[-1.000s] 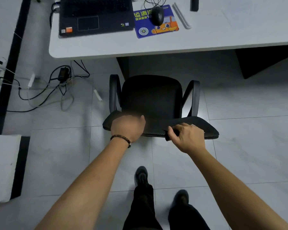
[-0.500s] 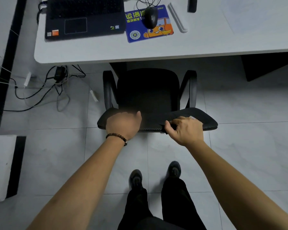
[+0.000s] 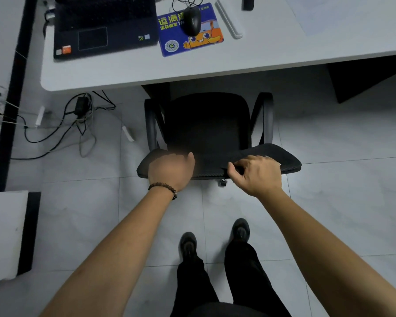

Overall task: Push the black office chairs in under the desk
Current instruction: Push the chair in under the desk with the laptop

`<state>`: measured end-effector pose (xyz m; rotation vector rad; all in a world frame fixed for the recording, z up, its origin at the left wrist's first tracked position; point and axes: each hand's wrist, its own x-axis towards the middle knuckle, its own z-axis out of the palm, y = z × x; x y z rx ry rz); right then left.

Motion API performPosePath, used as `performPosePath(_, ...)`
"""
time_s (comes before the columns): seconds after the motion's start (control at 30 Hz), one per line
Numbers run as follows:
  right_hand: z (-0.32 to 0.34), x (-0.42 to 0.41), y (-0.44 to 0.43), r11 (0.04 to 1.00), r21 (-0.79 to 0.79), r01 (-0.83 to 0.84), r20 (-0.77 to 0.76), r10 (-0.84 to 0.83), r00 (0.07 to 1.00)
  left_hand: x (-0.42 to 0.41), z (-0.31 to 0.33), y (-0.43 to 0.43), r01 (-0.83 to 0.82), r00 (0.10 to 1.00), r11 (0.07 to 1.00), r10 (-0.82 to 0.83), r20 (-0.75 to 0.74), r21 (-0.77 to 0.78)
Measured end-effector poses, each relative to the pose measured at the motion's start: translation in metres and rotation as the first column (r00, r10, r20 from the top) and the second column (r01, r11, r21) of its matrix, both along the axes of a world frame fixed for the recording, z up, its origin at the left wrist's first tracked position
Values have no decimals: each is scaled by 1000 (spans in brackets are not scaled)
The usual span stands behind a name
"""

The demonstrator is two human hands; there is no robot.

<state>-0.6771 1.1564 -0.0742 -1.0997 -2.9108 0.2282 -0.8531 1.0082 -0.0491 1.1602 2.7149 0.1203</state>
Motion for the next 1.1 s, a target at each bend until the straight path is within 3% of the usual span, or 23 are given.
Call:
performPosePath(0.23, 12, 0, 20, 998, -22, -55, 98, 57, 994, 9, 9, 9, -56, 998, 998, 56, -15, 16)
performPosePath(0.4, 11, 38, 4, 996, -58, 68, -28, -69, 997, 37, -3, -19, -161, 981, 986, 164, -105, 35)
performPosePath(0.73, 11, 47, 0, 989, -144, 35, -17, -38, 999, 43, -12, -37, -152, 987, 986, 156, -47, 67)
performPosePath(1.0, 46, 52, -1, 966, -258, 30, 127, 3, 992, 45, 27, -44, -117, 991, 988, 123, 54, -96)
performPosePath(1.1, 64, 59, -13, 937, -336, 100, 66, -82, 994, 56, 46, -50, -167, 976, 986, 165, 141, 2)
